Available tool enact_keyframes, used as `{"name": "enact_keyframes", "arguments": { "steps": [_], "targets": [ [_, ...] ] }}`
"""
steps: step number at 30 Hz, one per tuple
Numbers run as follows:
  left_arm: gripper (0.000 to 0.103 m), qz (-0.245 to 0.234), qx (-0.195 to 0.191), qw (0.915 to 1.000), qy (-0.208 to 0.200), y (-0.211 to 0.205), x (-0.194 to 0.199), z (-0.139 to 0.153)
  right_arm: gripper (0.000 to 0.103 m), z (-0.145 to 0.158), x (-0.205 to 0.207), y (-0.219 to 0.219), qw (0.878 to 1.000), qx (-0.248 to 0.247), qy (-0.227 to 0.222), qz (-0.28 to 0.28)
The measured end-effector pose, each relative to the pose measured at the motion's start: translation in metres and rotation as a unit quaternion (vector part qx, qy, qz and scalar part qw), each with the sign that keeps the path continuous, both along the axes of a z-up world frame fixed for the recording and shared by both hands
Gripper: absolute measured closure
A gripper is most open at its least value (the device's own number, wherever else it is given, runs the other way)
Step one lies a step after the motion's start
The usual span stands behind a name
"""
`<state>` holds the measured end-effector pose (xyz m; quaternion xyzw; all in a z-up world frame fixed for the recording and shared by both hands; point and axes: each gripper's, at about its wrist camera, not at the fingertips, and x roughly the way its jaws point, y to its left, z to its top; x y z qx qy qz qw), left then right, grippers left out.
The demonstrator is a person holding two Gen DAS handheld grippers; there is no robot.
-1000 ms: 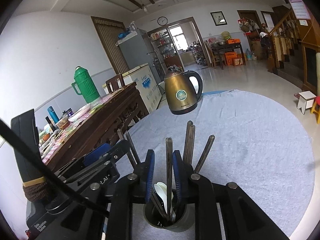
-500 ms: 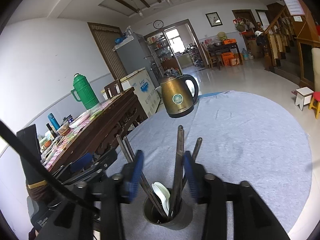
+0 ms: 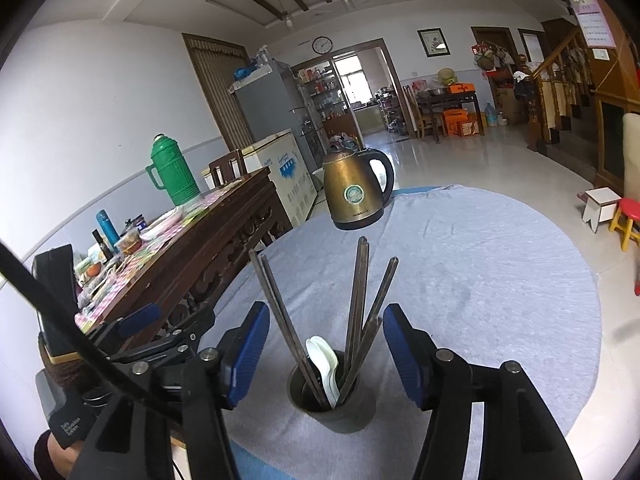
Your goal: Organize utensils
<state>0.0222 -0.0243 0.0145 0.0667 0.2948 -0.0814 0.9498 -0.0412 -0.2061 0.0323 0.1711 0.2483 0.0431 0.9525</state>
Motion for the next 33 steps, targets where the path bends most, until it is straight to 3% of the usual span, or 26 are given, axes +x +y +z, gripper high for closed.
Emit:
{"name": "enact_keyframes", "arguments": {
  "steps": [18, 33],
  "targets": [
    [0.014, 0.036, 0.013, 0.9992, 0.014, 0.016, -0.046, 0.015, 0.036, 0.006, -0.047, 0.020, 1.000, -0.011, 0.025, 0.014],
    [0.014, 0.031, 0.043, 0.9985, -0.017, 0.018, -0.082, 0.029, 0.035, 0.008, -0.085, 0.031, 0.999, -0.015, 0.040, 0.015]
  ]
}}
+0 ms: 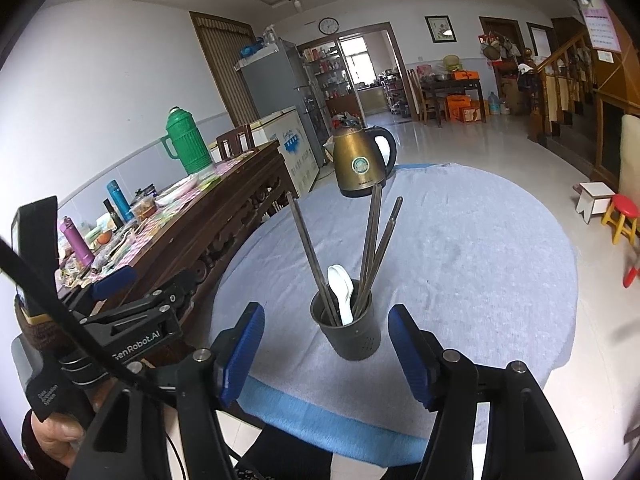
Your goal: Organize utensils
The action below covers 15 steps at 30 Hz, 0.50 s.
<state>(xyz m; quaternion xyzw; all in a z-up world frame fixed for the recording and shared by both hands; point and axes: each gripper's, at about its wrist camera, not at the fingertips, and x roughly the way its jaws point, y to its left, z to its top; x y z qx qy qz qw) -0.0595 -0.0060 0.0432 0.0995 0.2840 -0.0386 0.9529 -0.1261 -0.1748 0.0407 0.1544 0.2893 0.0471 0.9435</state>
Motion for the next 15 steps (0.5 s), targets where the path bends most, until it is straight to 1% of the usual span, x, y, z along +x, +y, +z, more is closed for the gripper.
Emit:
{"name": "enact_keyframes", "arguments": {
  "steps": [5, 15],
  "targets": [
    [0.014, 0.007, 0.001, 1.0000, 0.003, 0.003, -0.004, 0.000, 0.034, 0.002, -0.008, 0.002, 1.000, 0.001, 0.007, -0.003],
    [0.014, 0.005, -0.001, 1.0000, -0.003, 0.007, -0.017, 0.004, 0.034, 0.007, -0.019, 0.004, 1.000, 0.011, 0.010, -0.002]
  ]
}}
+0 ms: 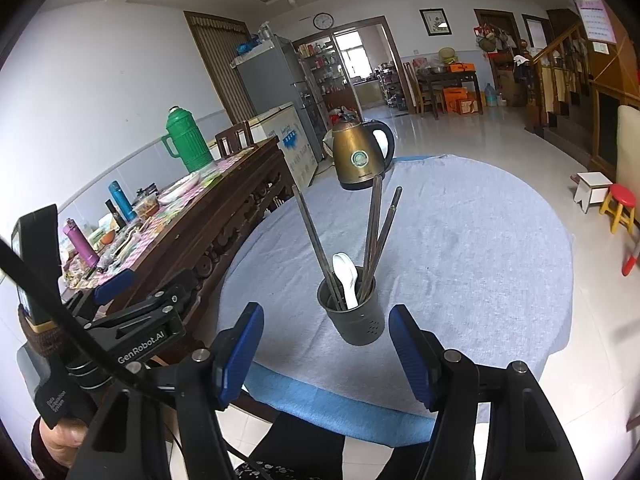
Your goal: Organize utensils
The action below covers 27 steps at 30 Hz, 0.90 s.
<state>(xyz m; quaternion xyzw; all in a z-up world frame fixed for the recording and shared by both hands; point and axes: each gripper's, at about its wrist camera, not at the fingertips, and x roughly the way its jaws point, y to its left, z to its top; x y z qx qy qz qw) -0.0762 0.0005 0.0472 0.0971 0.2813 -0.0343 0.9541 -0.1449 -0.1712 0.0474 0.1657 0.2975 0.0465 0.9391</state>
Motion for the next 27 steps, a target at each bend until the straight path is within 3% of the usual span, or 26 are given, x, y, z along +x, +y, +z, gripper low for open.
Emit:
{"name": "enact_keyframes", "arguments": {
  "steps": [27],
  "targets": [
    [0.013, -0.001, -0.005, 1.0000, 0.005, -0.0002, 0.0020, 0.0009, 0.034, 0.0011, 0.0044, 0.0036, 1.000, 0.001, 0.007, 0.000]
  ]
}}
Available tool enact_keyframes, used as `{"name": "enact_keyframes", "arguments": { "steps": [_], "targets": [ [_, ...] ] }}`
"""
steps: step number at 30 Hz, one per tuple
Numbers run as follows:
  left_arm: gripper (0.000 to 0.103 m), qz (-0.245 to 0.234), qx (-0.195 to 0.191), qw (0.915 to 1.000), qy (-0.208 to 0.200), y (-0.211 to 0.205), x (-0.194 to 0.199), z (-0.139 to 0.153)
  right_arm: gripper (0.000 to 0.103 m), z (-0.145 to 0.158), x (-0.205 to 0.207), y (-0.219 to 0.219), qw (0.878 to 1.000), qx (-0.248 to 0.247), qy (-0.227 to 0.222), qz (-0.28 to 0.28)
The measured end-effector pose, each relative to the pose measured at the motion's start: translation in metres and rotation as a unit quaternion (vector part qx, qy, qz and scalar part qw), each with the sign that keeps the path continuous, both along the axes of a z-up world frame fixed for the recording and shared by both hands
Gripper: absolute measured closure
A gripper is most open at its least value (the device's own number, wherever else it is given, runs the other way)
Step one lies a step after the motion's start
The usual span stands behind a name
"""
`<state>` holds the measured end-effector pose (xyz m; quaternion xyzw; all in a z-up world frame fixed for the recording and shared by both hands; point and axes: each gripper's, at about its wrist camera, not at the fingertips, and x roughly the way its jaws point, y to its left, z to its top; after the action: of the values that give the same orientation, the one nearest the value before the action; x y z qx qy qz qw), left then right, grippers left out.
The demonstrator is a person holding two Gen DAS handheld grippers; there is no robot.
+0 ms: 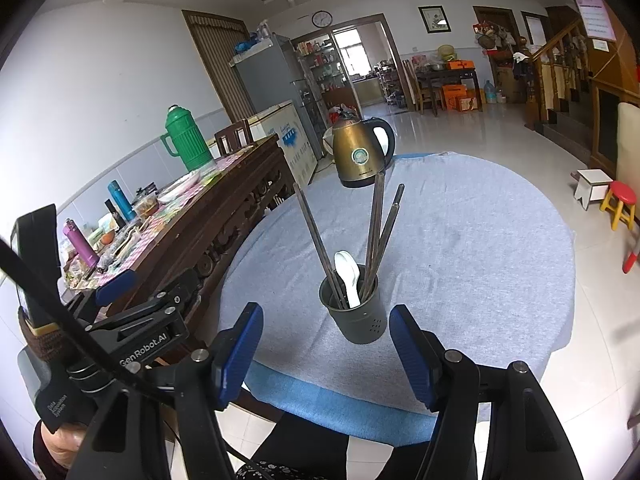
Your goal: Organize utensils
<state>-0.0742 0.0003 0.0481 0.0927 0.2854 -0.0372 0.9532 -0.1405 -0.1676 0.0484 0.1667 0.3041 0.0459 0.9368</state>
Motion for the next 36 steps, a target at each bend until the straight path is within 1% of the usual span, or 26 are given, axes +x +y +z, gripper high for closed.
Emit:
{"name": "enact_keyframes", "arguments": {
  "steps": [13, 36],
  "targets": [
    [0.013, 0.002, -0.004, 1.0000, 0.005, 0.006, 0.009, -0.004, 0.034, 0.001, 0.010, 0.006, 1.000, -0.008, 0.006, 0.005],
    [0.013, 0.008, -0.009, 0.9996, 0.025, 0.011, 0.026, -0.017, 0.034, -0.009, 0.026, 0.012, 1.000, -0.009, 0.022, 0.009]
  ]
}}
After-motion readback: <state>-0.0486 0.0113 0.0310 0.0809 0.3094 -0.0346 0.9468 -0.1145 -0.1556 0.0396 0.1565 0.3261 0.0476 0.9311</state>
